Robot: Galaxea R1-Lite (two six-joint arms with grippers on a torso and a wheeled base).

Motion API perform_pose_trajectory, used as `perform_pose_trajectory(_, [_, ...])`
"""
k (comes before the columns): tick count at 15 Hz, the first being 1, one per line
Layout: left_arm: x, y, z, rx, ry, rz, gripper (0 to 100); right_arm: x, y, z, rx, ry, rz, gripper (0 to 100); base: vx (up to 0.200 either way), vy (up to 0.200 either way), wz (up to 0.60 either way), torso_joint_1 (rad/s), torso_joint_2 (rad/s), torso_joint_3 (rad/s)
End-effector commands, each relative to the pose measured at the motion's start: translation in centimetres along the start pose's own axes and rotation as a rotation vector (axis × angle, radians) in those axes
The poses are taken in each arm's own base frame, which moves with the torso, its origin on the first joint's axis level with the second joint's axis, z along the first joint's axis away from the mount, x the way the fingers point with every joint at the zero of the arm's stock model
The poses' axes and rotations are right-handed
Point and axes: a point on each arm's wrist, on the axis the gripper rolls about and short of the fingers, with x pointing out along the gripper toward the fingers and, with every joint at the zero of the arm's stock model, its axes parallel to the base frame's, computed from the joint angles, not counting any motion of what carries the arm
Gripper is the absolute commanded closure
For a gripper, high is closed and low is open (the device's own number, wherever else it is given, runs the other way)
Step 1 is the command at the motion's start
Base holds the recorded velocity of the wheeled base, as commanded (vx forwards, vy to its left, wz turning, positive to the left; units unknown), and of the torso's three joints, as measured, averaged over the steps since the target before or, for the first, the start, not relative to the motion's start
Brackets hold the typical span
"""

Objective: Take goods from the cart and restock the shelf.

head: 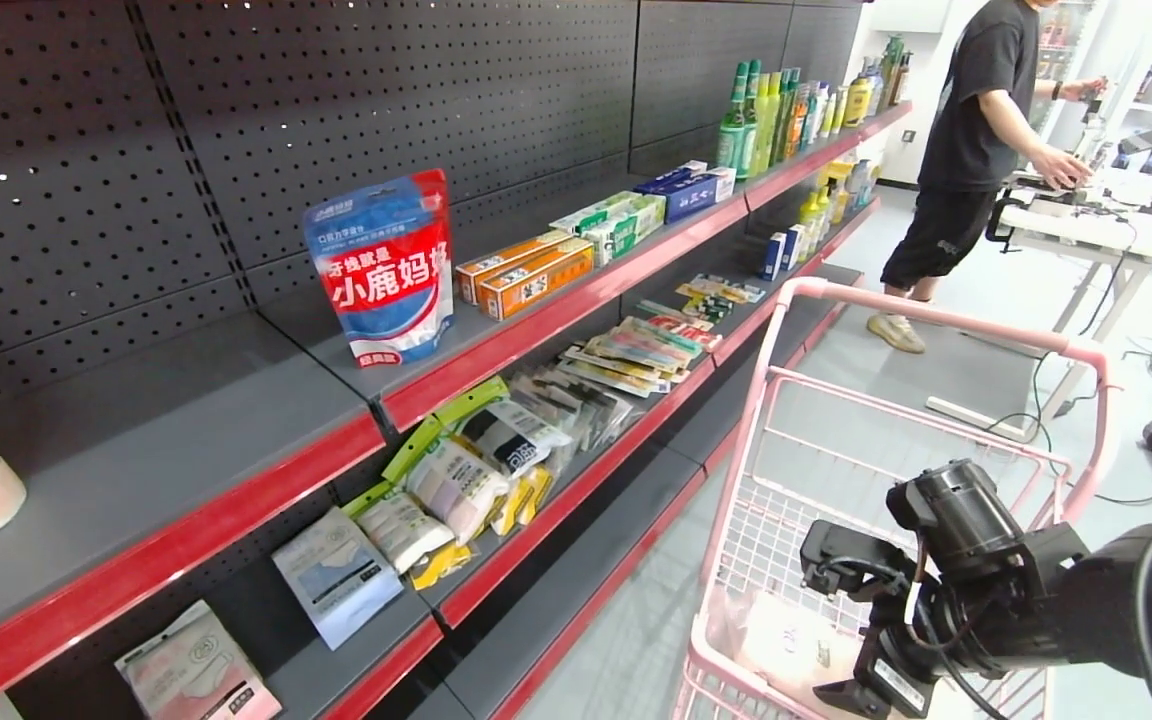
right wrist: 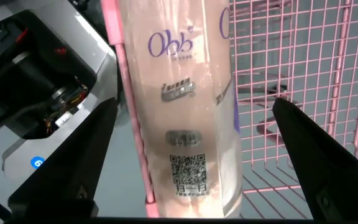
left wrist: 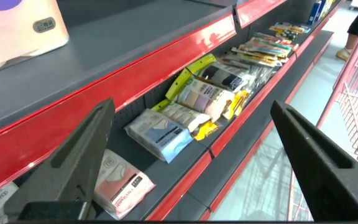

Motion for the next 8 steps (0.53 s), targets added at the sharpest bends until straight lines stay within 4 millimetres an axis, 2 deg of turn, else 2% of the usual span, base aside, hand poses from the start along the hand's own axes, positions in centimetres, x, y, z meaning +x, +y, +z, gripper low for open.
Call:
perform_pose_trajectory(1, [0.0, 0.0, 0.0, 0.0, 0.0, 0.0, 0, 0.8, -0.4, 0.3, 0.002, 0.009, 0.006, 0, 0.0, 0.0, 0.0, -0.017, 0.06, 0.032])
perform_pose_trajectory(8, [0.0, 0.0, 0.0, 0.0, 0.0, 0.0, 0, 2.2, 0.1, -0.1, -0.003, 0.038, 0.08, 0, 0.0, 0.0, 0.0, 0.0, 0.0, 0.0])
